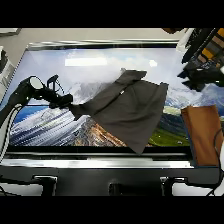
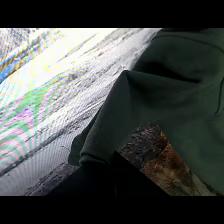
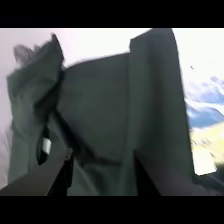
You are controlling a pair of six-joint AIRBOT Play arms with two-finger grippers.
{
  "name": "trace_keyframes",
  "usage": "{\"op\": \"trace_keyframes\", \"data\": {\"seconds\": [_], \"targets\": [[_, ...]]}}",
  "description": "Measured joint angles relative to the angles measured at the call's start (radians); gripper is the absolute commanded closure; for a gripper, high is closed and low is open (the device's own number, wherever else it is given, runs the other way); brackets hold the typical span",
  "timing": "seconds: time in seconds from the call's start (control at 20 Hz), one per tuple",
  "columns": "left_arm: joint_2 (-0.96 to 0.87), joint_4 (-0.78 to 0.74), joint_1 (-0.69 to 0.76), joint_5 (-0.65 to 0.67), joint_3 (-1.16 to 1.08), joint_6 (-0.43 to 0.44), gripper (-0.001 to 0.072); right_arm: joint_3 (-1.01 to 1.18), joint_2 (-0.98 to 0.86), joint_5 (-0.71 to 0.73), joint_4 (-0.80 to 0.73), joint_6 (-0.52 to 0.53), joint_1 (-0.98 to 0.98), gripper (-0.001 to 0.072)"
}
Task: Fold the clothes and pants, and hang the long-sleeved shirts on hangers.
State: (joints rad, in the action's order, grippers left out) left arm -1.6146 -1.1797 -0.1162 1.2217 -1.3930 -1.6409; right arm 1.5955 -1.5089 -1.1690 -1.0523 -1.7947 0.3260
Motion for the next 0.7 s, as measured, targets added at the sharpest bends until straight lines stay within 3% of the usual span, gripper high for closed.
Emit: {"op": "trace_keyframes", "data": {"seconds": [0.1,0.25,0.5,0.7], "targets": [[0.002,0.0,0.0,0.003,0.001,0.0,0.069,-0.061,0.041,-0.111,0.026,0.07,0.048,0.0262],[0.003,0.0,0.001,0.007,0.002,0.0,0.069,-0.268,0.134,-0.167,0.086,0.138,0.057,0.023],[0.003,0.0,0.001,0.017,0.002,0.0,0.069,-0.753,0.316,-0.07,0.19,0.197,-0.041,0.0234],[0.003,0.0,0.001,0.018,0.002,0.0,0.069,-1.011,0.393,0.009,0.22,0.21,-0.142,0.0235]]}}
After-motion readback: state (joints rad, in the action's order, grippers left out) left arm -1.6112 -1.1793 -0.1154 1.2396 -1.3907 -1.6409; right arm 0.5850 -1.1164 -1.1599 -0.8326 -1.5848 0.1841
